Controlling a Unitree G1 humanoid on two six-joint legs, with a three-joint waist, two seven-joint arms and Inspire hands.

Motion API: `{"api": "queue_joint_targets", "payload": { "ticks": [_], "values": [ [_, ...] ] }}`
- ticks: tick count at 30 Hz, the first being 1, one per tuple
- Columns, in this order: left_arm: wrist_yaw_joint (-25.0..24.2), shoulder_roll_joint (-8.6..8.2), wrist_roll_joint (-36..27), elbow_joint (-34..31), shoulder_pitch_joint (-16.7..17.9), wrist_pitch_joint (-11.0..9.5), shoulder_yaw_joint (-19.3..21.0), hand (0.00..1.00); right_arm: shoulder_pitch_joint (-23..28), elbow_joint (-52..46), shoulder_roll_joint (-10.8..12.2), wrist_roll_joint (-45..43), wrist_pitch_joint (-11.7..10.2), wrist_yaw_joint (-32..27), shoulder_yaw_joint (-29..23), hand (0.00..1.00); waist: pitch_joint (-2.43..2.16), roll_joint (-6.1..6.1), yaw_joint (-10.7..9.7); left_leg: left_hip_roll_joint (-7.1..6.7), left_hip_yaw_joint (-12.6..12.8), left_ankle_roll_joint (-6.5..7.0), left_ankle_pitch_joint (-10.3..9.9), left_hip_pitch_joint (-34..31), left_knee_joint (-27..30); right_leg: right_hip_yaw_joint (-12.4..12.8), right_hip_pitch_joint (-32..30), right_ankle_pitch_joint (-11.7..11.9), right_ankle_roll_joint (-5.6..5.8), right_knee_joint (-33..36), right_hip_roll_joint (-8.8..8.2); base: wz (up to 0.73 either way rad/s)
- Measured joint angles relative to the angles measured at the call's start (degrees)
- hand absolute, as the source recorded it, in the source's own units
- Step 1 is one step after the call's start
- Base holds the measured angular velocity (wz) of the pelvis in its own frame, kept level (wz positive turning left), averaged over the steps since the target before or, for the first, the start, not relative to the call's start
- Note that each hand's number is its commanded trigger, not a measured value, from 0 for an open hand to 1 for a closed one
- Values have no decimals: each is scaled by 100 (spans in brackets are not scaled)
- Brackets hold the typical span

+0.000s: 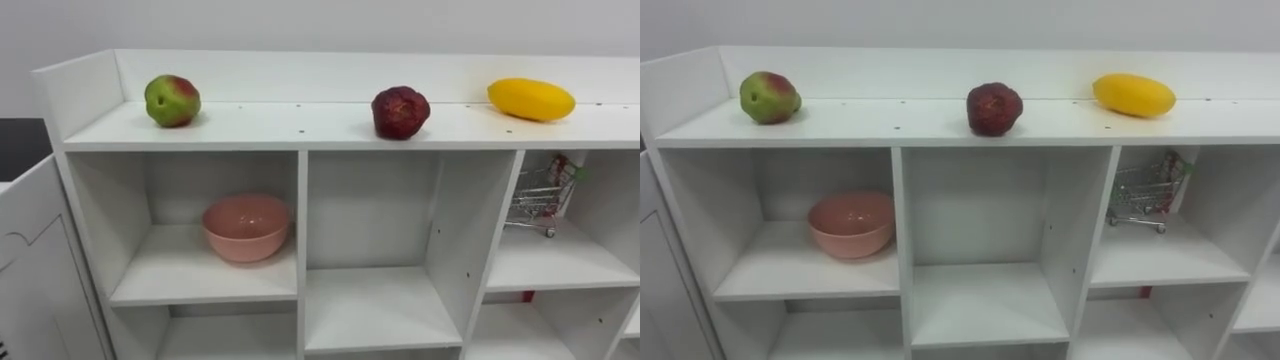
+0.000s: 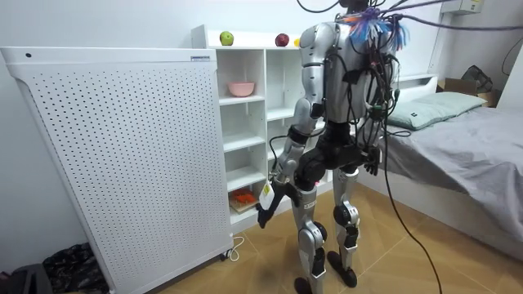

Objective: Arrange fruit in the closet

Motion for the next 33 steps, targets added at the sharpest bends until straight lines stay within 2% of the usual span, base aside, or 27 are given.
{"api": "queue_joint_targets", "payload": {
  "ticks": [3, 5, 6, 9, 11, 13, 14, 15, 17, 20, 23, 30, 33],
  "values": [
    [1, 8, -2, -49, -41, -173, 115, 0, -36, -549, -1, 221, -40, -222, -397, 0, -9, -17, -15, 1, 28, 0, 1, 13, 0, 13, 18, 2, 1, 4, -1, 0],
    [10, 31, -17, -48, -81, -307, 123, 0, -26, -1143, -3, 339, -212, -424, -548, 0, -2, -7, -22, 2, 30, 0, 1, 23, 5, 18, 16, 2, 1, 2, 3, 0],
    [22, 32, -15, -52, -90, -337, 121, 0, -6, -1350, 0, 333, -226, -475, -565, 0, -6, -17, -13, 2, 36, 0, 1, 22, 6, 25, 9, 2, 0, 5, 4, -8],
    [44, 31, -114, -34, -56, -441, 92, 0, 10, -2753, 16, 278, -247, -723, -584, 0, 6, 6, -16, 6, 92, 0, 1, -8, 5, 140, -83, 2, -1, 17, 18, -16],
    [60, 80, -141, -56, -47, -519, 80, 0, 7, -3741, 14, 137, -387, -927, -582, 0, 2, -7, -10, 5, 95, 0, 1, -35, 3, 131, -102, 4, 3, 1, 19, 0],
    [118, 93, -123, -56, -16, -532, 69, 0, 19, -4407, 17, -59, -504, -1103, -515, 0, 10, 9, 4, 6, 95, 0, 1, -54, 2, 134, -110, 12, 5, 8, 24, 0],
    [155, 86, -123, -62, -27, -534, 67, 0, 42, -4927, 18, -144, -514, -1195, -450, 0, -29, 18, 12, 5, 105, 0, 1, -88, 6, 142, -146, 16, 5, 13, 23, 0],
    [155, 86, -123, -61, 3, -534, 71, 0, 50, -5152, 16, -201, -549, -1237, -420, 0, -12, -22, 12, 5, 108, 0, 1, -87, 5, 145, -158, 17, 5, 14, 23, 0],
    [159, 105, -127, -31, 36, -538, 75, 0, 26, -5725, 16, -261, -732, -1350, -402, 0, -35, -14, 16, 5, 94, -1, 3, -77, 5, 134, -147, 22, 1, 15, 23, 0],
    [155, 82, -125, -48, 81, -551, 66, 0, 3, -6543, 12, -266, -740, -1532, -415, 0, -35, -44, 14, 7, 97, -1, 3, -88, 0, 109, -152, 26, -2, 17, 22, -3],
    [151, 91, -125, -42, 120, -570, -1, 0, -40, -7077, 11, -475, -935, -1621, -414, 0, -24, -36, 13, 9, 103, -1, 2, -79, 0, 111, -116, 29, -4, 23, 23, -1],
    [118, 112, -118, 3, 85, -750, -34, 0, -141, -7746, 1, -1129, -1146, -1652, -403, 0, -11, -2, 90, 12, 184, 4, 5, -111, 4, 179, -225, 54, -7, 124, 22, -5],
    [105, 142, -121, 90, 51, -771, -43, 0, -327, -7773, -111, -1130, -1244, -1657, -373, 0, -5, -9, 108, 9, 184, 15, 12, -104, 24, 170, -237, 77, -7, 98, 15, 0]
  ]
}}
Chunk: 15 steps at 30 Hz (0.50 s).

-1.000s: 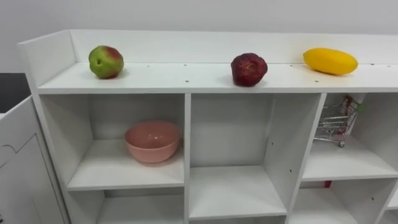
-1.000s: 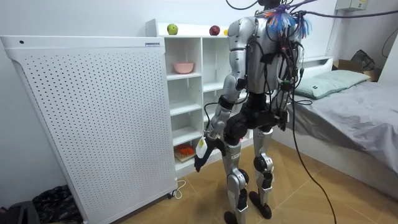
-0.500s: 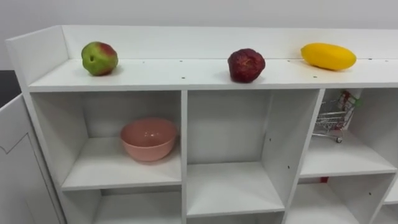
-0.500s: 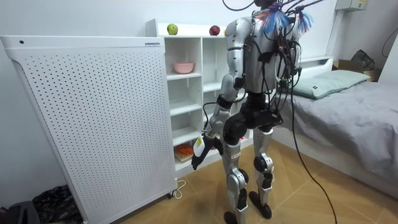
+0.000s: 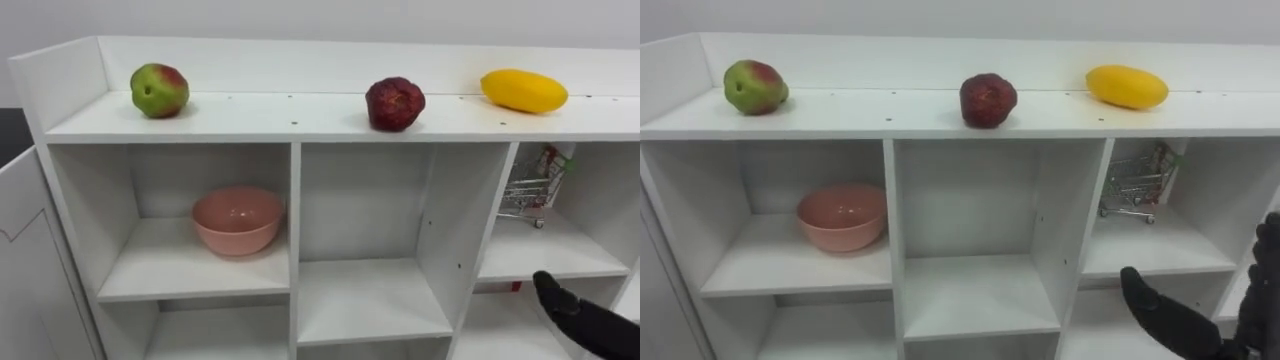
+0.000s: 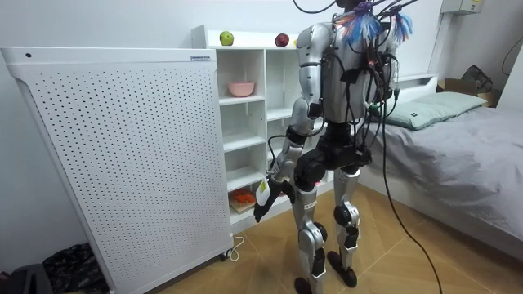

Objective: Arrange fruit in the closet

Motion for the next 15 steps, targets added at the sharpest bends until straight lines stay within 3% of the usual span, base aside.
{"api": "queue_joint_targets", "payload": {
  "ticks": [6, 15],
  "values": [
    [-131, 14, 3, 0, 2, -1, -68, 0, -541, -73, -105, 4, -71, -39, 8, 0, -25, -82, 59, 0, -52, -1, 1, -68, 38, -34, 10, 16, -1, 5, 2, 3],
    [-229, 61, 12, -8, -155, 12, -142, 0, -1517, -71, -230, 20, -71, 14, 142, 0, 0, -131, 77, 0, -106, -2, 2, -133, 68, -89, -10, 19, -2, -17, -1, 2]
  ]
}}
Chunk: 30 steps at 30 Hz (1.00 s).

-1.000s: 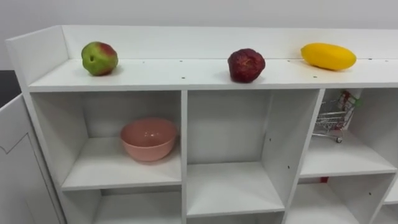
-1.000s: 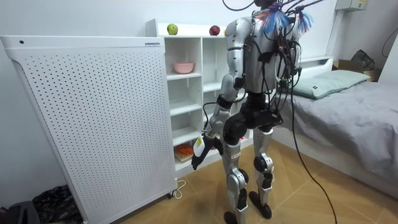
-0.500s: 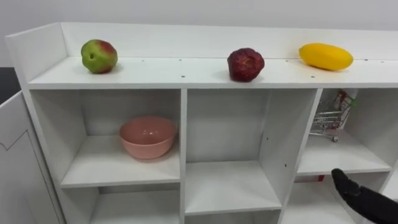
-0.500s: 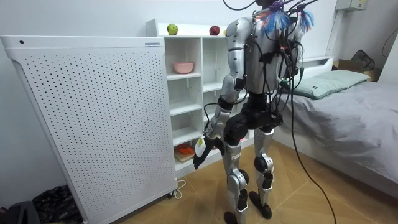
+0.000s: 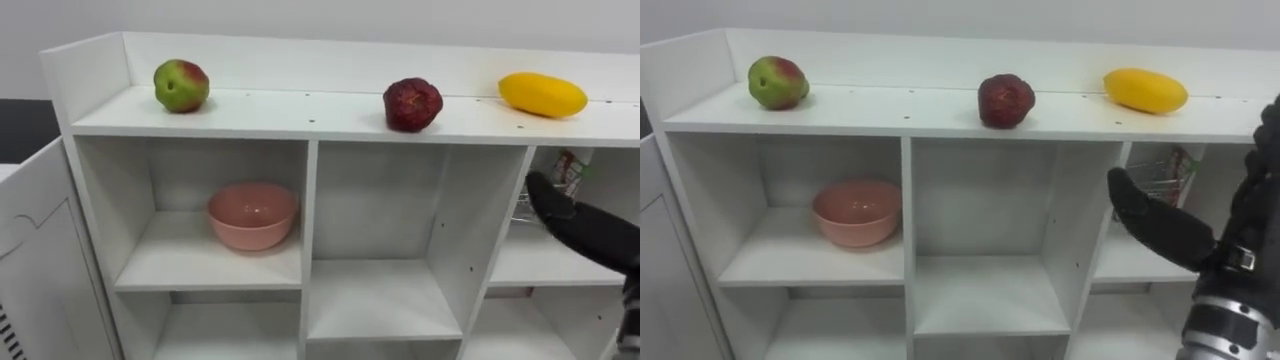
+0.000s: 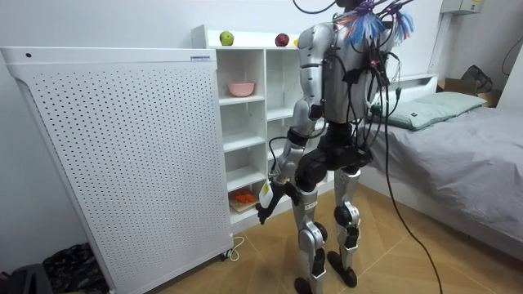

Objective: Arrange fruit in the closet

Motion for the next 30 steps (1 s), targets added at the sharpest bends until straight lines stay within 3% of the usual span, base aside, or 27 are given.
{"api": "queue_joint_targets", "payload": {
  "ticks": [5, 16, 22, 30],
  "values": [
    [-85, 44, 21, -138, 5, 85, -20, 0, -321, 24, -208, 420, 37, 407, 59, 0, -1, -55, 84, -4, -17, 1, 0, 2, 6, -18, 9, 0, 0, 2, -8, 0],
    [-107, 47, 111, -208, -19, 288, -63, 0, -1173, 263, -264, 1215, 393, 453, 100, 0, 7, -92, 282, -13, -160, -2, 5, -68, 51, -151, 12, 2, -4, 1, -29, 5],
    [-106, 47, 117, -206, -12, 406, -64, 0, -1570, 527, -434, 1238, 413, 679, 123, 0, 5, -130, 323, -21, -185, 3, 12, -87, 54, -244, 22, 2, -4, 7, -50, 5],
    [-118, 54, 167, -253, -82, 425, -59, 0, -1666, 974, -447, 1771, 622, 1133, 187, 0, 16, -162, 318, -22, -252, 3, 12, -155, 128, -348, 22, 9, -13, 18, -69, 4]
  ]
}}
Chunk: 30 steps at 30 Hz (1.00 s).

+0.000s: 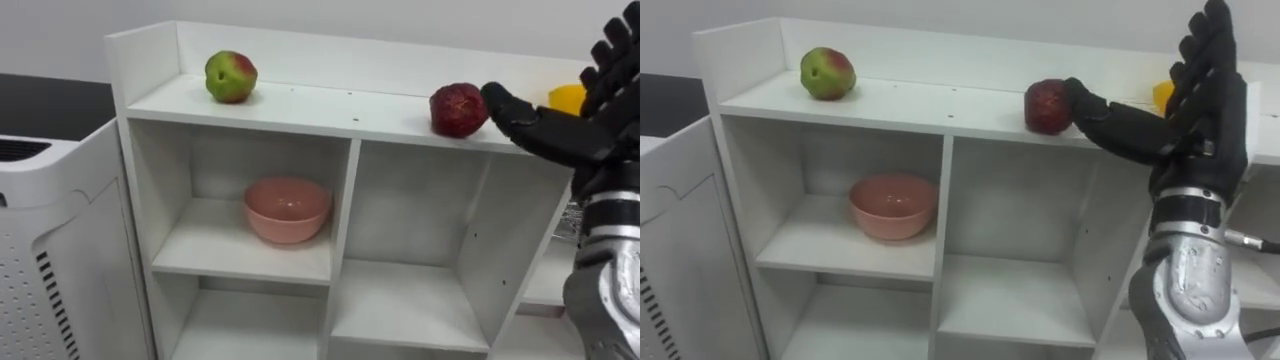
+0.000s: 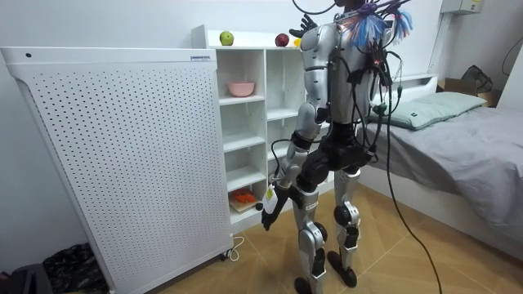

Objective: Arrange fruit in the closet

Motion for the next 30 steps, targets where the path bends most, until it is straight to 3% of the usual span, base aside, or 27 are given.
{"api": "queue_joint_targets", "payload": {
  "ticks": [6, 11, 27, 30],
  "values": [
    [-89, 59, 8, -160, -5, 79, 6, 0, -6, 182, -266, 102, 141, 203, 148, 0, 10, -84, 68, 4, -5, -3, 2, -57, -14, -60, -29, 3, -5, -12, -4, 0],
    [-116, 121, 12, -201, -21, 99, 13, 0, -335, 459, -361, 102, 277, 343, 231, 0, -29, -196, 133, 2, -19, -3, 3, -95, 9, -111, -53, 4, -4, -12, -11, 1],
    [-229, 119, 70, -199, 3, 273, 99, 0, -677, 973, -487, 323, 329, 863, 586, 0, -9, -179, 283, 10, -185, -9, 4, -130, -12, -372, -21, 5, -5, -13, -19, 5],
    [-228, 121, 70, -200, -1, 293, 99, 0, -682, 973, -600, 320, 331, 928, 604, 0, -10, -178, 284, 7, -218, -10, 5, -134, 5, -371, -21, 5, -5, -13, -17, 1]
  ]
}}
